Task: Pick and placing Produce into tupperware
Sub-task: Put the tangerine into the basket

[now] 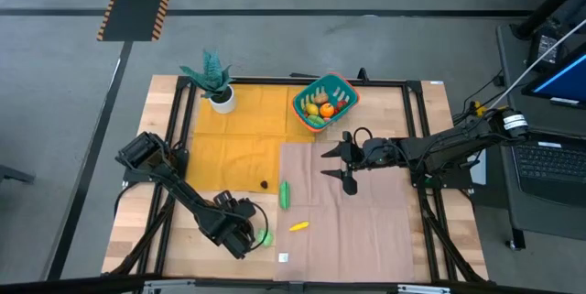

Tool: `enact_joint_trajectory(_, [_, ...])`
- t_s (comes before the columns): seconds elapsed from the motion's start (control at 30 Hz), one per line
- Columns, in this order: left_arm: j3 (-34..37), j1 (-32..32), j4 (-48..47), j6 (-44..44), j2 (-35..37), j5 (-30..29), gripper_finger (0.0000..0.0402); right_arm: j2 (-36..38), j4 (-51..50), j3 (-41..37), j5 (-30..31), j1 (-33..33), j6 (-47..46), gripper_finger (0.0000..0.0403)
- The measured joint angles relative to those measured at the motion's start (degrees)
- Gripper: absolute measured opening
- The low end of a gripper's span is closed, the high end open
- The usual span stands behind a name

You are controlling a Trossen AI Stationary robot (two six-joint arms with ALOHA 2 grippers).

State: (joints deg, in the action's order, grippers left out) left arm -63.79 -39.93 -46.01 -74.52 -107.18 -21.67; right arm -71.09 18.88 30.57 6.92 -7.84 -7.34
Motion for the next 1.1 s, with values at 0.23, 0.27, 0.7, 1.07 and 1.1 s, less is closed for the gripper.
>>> enact_joint_trajectory(0.23, [0.2, 0.2, -2.4, 3.7, 5.1, -5.4, 0.0237, 0.0, 0.0, 0.0, 0.0, 0.1, 0.2, 0.0249])
enact_joint_trajectory(0.27, [0.2, 0.1, -3.0, 4.4, 6.2, -6.4, 0.0237, 0.0, 0.0, 0.0, 0.0, 0.1, 0.2, 0.0249])
enact_joint_trajectory(0.7, [2.2, -0.4, -3.6, 13.7, 20.8, -24.7, 0.0237, 0.0, -1.4, 0.0, 0.0, 0.1, 0.2, 0.0249])
enact_joint_trajectory(1.07, [23.1, 0.7, 38.6, 32.5, 28.4, -26.8, 0.0237, -0.1, -1.7, 0.0, 0.0, 0.1, 0.6, 0.0249])
enact_joint_trajectory(1.1, [24.5, 1.0, 42.2, 34.8, 28.5, -26.7, 0.0237, -0.1, -1.7, 0.0, 0.0, 0.1, 0.7, 0.0249])
